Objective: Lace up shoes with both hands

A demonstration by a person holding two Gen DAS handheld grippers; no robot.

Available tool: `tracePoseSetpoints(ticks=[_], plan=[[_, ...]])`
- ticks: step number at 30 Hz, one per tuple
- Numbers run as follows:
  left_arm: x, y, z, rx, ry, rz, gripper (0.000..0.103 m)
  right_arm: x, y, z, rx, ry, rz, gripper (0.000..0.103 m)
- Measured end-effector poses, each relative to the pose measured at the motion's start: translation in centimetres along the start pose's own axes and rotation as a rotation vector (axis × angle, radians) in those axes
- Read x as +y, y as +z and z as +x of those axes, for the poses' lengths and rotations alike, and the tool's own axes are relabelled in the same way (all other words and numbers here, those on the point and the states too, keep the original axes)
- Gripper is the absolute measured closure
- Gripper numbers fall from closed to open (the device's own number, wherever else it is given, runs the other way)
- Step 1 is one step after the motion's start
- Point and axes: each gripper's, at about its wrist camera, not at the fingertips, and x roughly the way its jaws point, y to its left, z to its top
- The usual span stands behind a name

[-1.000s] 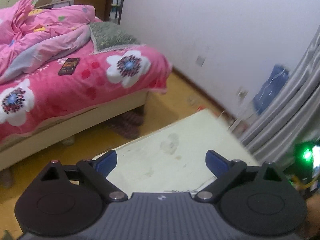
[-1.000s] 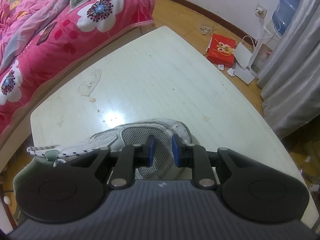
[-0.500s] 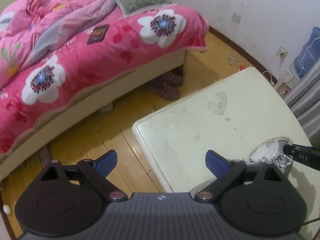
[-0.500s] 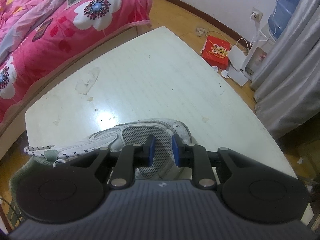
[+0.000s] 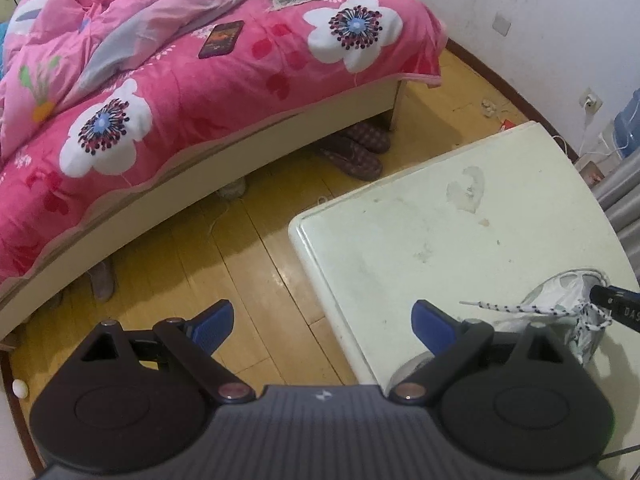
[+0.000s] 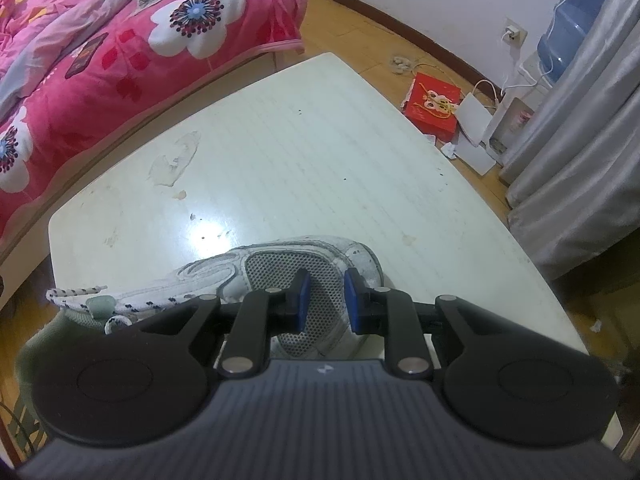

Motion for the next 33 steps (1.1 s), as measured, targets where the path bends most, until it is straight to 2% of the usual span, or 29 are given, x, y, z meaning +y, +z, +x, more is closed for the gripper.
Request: tracePoseSetpoints(ticks=[9, 13, 15, 17, 20, 22, 24, 26, 29, 33], plan=[[-0.2, -0.3, 0.8, 0.040, 0.000, -0.019, 0.007, -0.3, 0.0, 0.0, 0.004, 0.005, -0.008, 0.085], [0.7, -0.7, 0.1, 0.007, -0.035, -0.061, 0.007, -0.5, 0.0, 0.1, 0.003, 0.009, -0.009, 0.085], [1.6, -1.0, -0.8, -0.036, -0.114, -0.111, 0.007, -0.5, 0.0, 0.0, 0.003, 0.010, -0.009, 0.085], [2.5, -1.4, -1.7, -0.071, -0.228, -0.164, 0.007, -0.5, -0.1, 0.0, 0.002, 0.011, -0.008, 0.085], [3.1, -2.0, -1.8, -0.065, -0.364, -0.259, 0.007, -0.5, -0.3, 0.0, -0.007, 0.011, -0.004, 0.085], [3.1, -2.3, -1.3, -0.034, -0.445, -0.309, 0.010, -0.6, -0.3, 0.0, -0.011, 0.011, 0.002, 0.085], [2.9, -2.5, -0.3, 0.023, -0.531, -0.355, 0.018, -0.6, -0.3, 0.1, -0.013, 0.012, 0.001, 0.085], [3.0, -2.8, 1.0, 0.072, -0.609, -0.443, 0.028, -0.6, -0.3, 0.1, -0.012, 0.016, 0.001, 0.085], [3.3, -2.7, 2.6, 0.104, -0.672, -0.542, 0.040, -0.9, -0.2, 0.1, -0.008, 0.028, 0.008, 0.085], [3.1, -1.5, 4.5, 0.162, -0.653, -0.561, 0.051, -1.2, -0.1, 0.1, -0.010, 0.038, 0.012, 0.085]])
